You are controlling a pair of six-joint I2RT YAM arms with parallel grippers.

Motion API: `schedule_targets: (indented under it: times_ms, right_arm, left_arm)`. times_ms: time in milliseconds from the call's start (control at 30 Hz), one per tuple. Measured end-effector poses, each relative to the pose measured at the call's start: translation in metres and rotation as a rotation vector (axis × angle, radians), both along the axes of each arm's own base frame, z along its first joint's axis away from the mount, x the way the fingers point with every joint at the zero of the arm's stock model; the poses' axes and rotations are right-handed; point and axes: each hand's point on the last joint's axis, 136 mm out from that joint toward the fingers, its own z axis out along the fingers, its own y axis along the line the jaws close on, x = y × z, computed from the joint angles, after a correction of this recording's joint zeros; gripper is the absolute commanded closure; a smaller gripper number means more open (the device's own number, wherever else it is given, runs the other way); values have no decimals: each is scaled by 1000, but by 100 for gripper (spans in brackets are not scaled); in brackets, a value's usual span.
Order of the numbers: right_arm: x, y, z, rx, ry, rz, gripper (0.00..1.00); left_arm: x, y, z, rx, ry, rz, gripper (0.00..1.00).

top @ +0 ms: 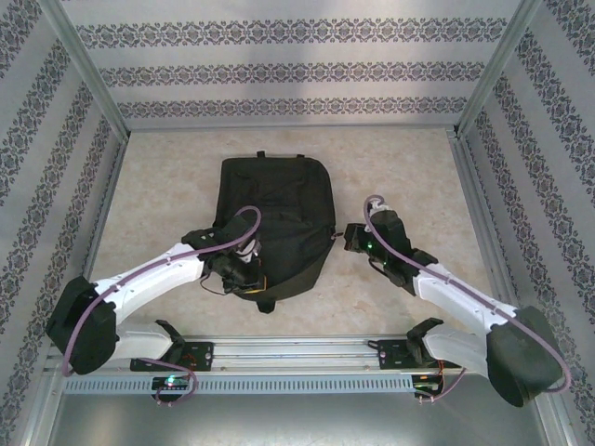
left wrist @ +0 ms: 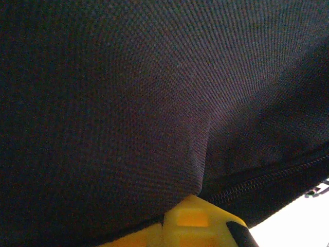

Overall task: Pack the student bag
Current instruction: Move the student bag to the center of the table.

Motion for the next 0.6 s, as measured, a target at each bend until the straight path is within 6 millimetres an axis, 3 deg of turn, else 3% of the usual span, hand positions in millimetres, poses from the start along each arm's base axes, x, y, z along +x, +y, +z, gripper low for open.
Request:
schedule_targets:
  times_ms: [67,200,233,300,400,467,567,600]
  right_arm:
    - [-4,-6,-1,8,4,-17,47]
    - [-2,-19,6,11,-14,-58,18]
    - [-2,-22,9,8,-19,-60,4]
    - [-2,-26,17,-3,-30,-61,2]
    - [-1,-32,40,-14,-62,-62,2]
    - [-1,-36,57,-27,-85,-60,2]
    - [-2,-40,75,-74,-82,-49,2]
    - [-2,-40,80,-87,-76,-47,2]
  left_arm:
    - [-3,-3,-1,-4,7,-19,83]
    - [-3,-4,6,3,-5,-52,47]
    - [0,-5,12,-2,-20,-60,40]
    - [6,-9,24,-20,-63,-73,30]
    - [13,-11,46,-58,-154,-93,0]
    - [21,-11,65,-81,-228,-92,0]
    - [43,-4,92,-72,-353,-57,11]
    - [53,3,100,-51,-402,-33,7]
